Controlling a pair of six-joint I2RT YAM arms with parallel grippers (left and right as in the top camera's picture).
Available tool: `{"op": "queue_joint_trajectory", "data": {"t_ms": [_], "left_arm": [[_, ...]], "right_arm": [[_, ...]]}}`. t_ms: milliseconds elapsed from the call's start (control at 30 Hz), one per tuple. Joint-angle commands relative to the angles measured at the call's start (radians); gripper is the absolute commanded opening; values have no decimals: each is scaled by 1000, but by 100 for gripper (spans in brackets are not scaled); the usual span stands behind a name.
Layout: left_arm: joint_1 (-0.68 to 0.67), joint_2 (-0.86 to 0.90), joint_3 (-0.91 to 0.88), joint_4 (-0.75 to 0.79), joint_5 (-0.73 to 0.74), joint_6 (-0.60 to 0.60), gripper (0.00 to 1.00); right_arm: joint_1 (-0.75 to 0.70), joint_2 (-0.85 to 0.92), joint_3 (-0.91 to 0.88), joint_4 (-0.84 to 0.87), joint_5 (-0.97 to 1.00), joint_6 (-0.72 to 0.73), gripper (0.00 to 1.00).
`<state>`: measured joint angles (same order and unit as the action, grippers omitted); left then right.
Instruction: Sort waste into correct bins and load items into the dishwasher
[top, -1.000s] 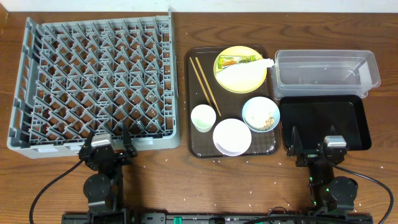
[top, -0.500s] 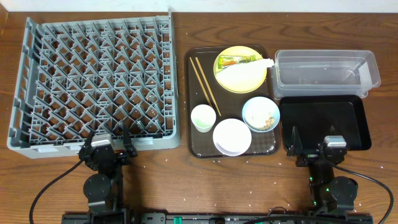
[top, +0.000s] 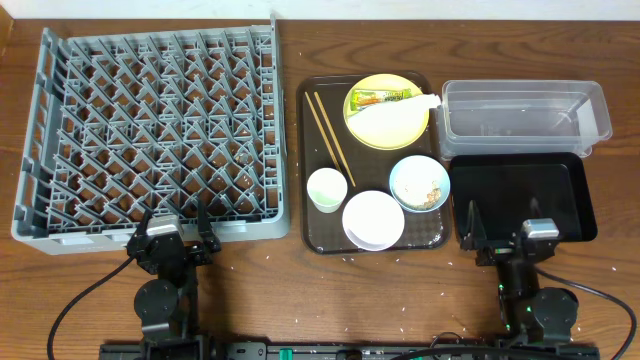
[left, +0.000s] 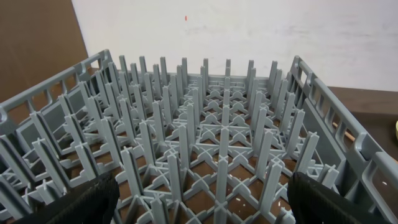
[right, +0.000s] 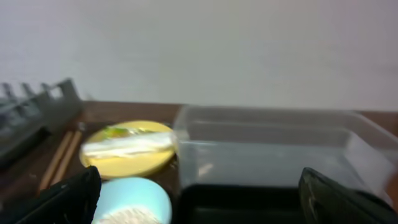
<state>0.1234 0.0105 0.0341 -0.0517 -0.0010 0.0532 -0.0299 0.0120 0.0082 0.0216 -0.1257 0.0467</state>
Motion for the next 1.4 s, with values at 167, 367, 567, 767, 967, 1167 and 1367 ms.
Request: {"op": "queue_joint_trajectory", "data": {"t_ms": [167, 367, 567, 767, 967, 1167, 1367], "left_arm": [[5, -6, -30, -20, -14, 6, 88], [5, -6, -30, -20, -14, 6, 88], [5, -6, -30, -20, -14, 6, 88], [5, -6, -30, -20, -14, 6, 88], [5, -6, -30, -20, -14, 6, 88], [5, -6, -30, -20, -14, 6, 88], [5, -6, -30, -20, -14, 6, 88]], "right_arm": [[22, 58, 96, 0, -158, 61, 99], [22, 272, 296, -22, -235, 60, 99], [22, 609, 566, -55, -360, 61, 99], [59, 995, 944, -253, -425, 59, 99], [163, 1373, 1411, -598, -375, -21, 99], [257, 1635, 1761, -778, -355, -29, 99], [307, 1711, 1773, -628, -425, 4, 99]]}}
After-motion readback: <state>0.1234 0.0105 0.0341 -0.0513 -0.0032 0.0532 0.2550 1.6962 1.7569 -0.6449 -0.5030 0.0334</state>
